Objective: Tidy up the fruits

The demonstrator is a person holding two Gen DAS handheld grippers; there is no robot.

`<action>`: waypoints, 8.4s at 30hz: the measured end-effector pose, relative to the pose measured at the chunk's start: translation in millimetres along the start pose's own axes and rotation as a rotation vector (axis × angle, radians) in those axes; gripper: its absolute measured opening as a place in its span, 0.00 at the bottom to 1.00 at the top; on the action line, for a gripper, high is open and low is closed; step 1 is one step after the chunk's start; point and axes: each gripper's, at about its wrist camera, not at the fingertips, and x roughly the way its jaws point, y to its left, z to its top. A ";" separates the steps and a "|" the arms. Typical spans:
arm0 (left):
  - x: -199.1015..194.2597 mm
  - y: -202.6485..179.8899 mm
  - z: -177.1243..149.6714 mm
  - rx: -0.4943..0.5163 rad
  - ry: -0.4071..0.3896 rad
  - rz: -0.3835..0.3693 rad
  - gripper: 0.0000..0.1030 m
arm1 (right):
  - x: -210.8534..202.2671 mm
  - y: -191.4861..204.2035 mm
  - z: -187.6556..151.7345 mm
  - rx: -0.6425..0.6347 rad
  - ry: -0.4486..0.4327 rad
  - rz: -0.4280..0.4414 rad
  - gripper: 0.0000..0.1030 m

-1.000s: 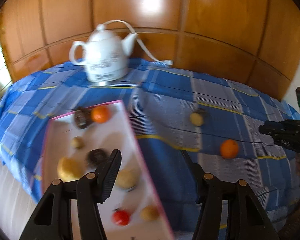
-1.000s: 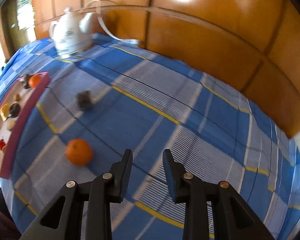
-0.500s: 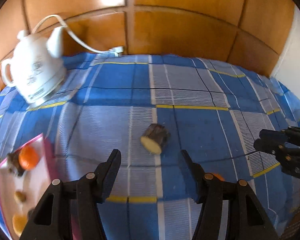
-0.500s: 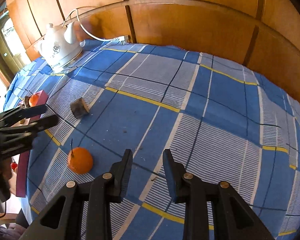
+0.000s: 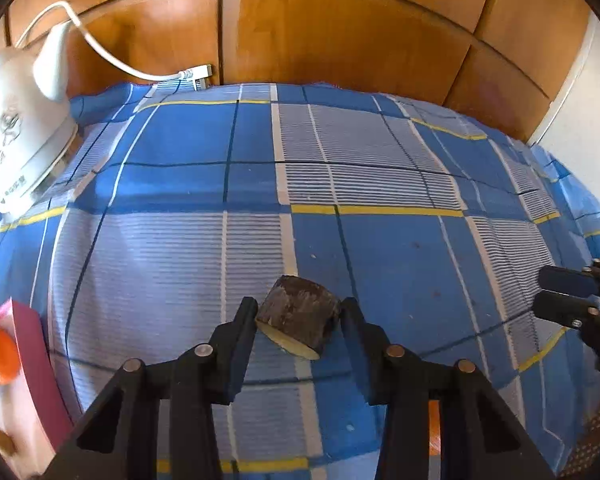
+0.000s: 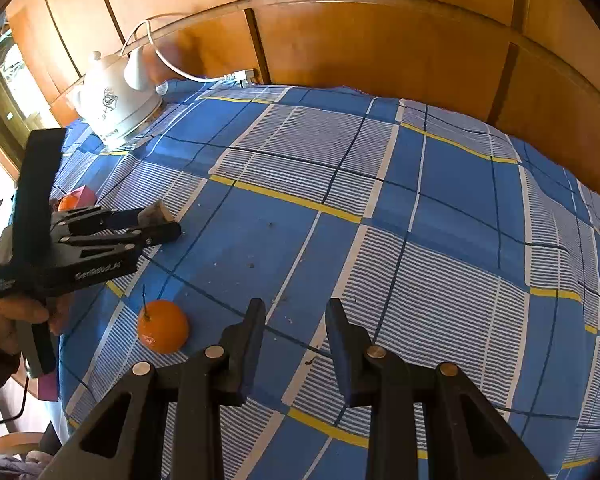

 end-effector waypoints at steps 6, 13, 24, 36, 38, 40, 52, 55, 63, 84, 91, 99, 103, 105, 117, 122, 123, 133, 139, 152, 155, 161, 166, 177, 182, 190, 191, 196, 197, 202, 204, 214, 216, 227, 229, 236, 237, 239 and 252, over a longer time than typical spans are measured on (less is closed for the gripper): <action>-36.7 -5.8 -26.9 -0.050 -0.038 0.034 0.42 | 6.6 2.3 -3.0 -0.016 0.023 -0.007 0.31; -81.5 -10.1 -71.5 -0.038 -0.102 0.102 0.42 | 16.5 6.1 -7.1 -0.032 0.053 0.021 0.31; -126.5 15.4 -112.7 -0.153 -0.148 0.136 0.42 | 12.5 55.0 -16.0 -0.157 0.029 0.256 0.35; -143.5 16.4 -124.2 -0.177 -0.170 0.153 0.42 | 31.4 79.1 -20.3 -0.247 0.028 0.210 0.40; -143.9 14.4 -124.6 -0.173 -0.168 0.151 0.42 | 35.2 82.6 -19.4 -0.258 0.024 0.188 0.52; -144.3 12.7 -124.3 -0.171 -0.169 0.148 0.42 | 39.5 85.0 -19.4 -0.269 0.031 0.178 0.58; -144.3 12.2 -123.8 -0.179 -0.168 0.162 0.42 | 47.7 90.7 -29.1 -0.332 0.041 0.126 0.39; -146.6 16.2 -123.8 -0.191 -0.171 0.183 0.42 | 48.2 86.7 -29.2 -0.313 0.047 0.143 0.40; -146.8 23.9 -126.2 -0.218 -0.167 0.212 0.42 | 47.5 85.2 -29.9 -0.297 0.040 0.150 0.40; -154.1 22.3 -133.2 -0.215 -0.171 0.232 0.42 | 45.0 89.4 -31.0 -0.314 0.030 0.125 0.39; -157.2 28.1 -138.4 -0.230 -0.169 0.238 0.42 | 44.2 90.4 -31.2 -0.313 0.028 0.116 0.39; -159.0 35.3 -143.2 -0.254 -0.164 0.246 0.42 | 43.5 90.8 -31.8 -0.316 0.026 0.112 0.39; -172.4 58.0 -149.2 -0.305 -0.179 0.270 0.42 | 43.4 91.1 -32.0 -0.321 0.026 0.110 0.39; -182.8 80.1 -156.2 -0.373 -0.186 0.287 0.42 | 43.4 91.1 -32.0 -0.324 0.026 0.111 0.39; -186.0 145.5 -195.5 -0.620 -0.157 0.265 0.42 | 44.0 90.6 -31.9 -0.326 0.029 0.115 0.39; -159.9 140.7 -181.3 -0.569 -0.119 0.246 0.42 | 44.0 91.1 -32.1 -0.325 0.030 0.114 0.39; -155.1 141.0 -179.9 -0.567 -0.111 0.242 0.42 | 44.0 90.9 -32.1 -0.324 0.030 0.115 0.39; -158.9 134.8 -181.7 -0.527 -0.125 0.297 0.52 | 44.2 90.4 -31.6 -0.322 0.031 0.115 0.39; -172.3 121.6 -178.4 -0.520 -0.157 0.355 0.52 | 43.6 91.6 -32.2 -0.321 0.029 0.110 0.39; -185.8 98.4 -167.4 -0.460 -0.194 0.376 0.53 | 43.6 93.3 -33.5 -0.322 0.029 0.107 0.39; -185.8 96.0 -167.1 -0.449 -0.198 0.379 0.53 | 43.8 92.8 -33.6 -0.322 0.030 0.109 0.39; -185.9 95.7 -168.2 -0.443 -0.201 0.381 0.53 | 44.7 94.0 -32.8 -0.337 0.039 0.103 0.39; -188.5 96.8 -170.2 -0.446 -0.212 0.374 0.53 | 41.3 97.9 -34.0 -0.359 0.062 0.079 0.39; -191.3 104.1 -177.2 -0.479 -0.221 0.368 0.58 | 12.3 156.4 -20.7 -0.378 0.007 0.210 0.39; -195.3 109.3 -181.5 -0.490 -0.233 0.386 0.59 | 7.9 203.3 -6.1 -0.400 -0.021 0.283 0.39; -204.7 124.1 -190.9 -0.528 -0.261 0.401 0.59 | 21.4 268.9 22.5 -0.410 -0.038 0.333 0.39; -204.7 125.3 -192.0 -0.532 -0.261 0.399 0.59 | 27.1 277.6 26.4 -0.414 -0.037 0.324 0.40; -201.8 131.4 -197.9 -0.554 -0.252 0.390 0.59 | 58.7 299.1 38.7 -0.395 0.014 0.322 0.41; -201.6 132.0 -198.9 -0.556 -0.251 0.390 0.59 | 66.5 302.9 40.0 -0.396 0.024 0.312 0.41; -200.2 138.2 -202.6 -0.572 -0.245 0.387 0.59 | 86.1 306.1 37.6 -0.384 0.059 0.283 0.42; -199.1 139.3 -203.1 -0.577 -0.243 0.385 0.59 | 84.2 303.1 36.4 -0.375 0.051 0.292 0.43; -201.0 130.9 -199.4 -0.557 -0.253 0.389 0.59 | 65.1 297.6 23.7 -0.366 0.020 0.315 0.43; -202.3 129.0 -198.7 -0.551 -0.254 0.389 0.59 | 60.5 296.2 20.4 -0.362 0.012 0.317 0.43; -210.5 115.9 -195.6 -0.521 -0.277 0.388 0.59 | 37.6 285.1 -2.0 -0.337 -0.021 0.303 0.43; -212.3 113.1 -195.5 -0.517 -0.282 0.388 0.59 | 32.5 283.4 -6.6 -0.339 -0.031 0.300 0.43; -216.5 102.2 -193.4 -0.494 -0.298 0.385 0.59 | 14.3 278.4 -23.3 -0.339 -0.068 0.285 0.43; -217.1 101.0 -193.2 -0.490 -0.300 0.385 0.59 | 12.2 277.6 -25.1 -0.337 -0.072 0.283 0.43; -218.6 98.1 -192.7 -0.484 -0.306 0.386 0.59 | 6.2 275.4 -30.2 -0.331 -0.086 0.273 0.43; -220.9 84.4 -196.3 -0.451 -0.334 0.412 0.75 | -31.4 254.5 -54.8 -0.239 -0.213 0.108 0.52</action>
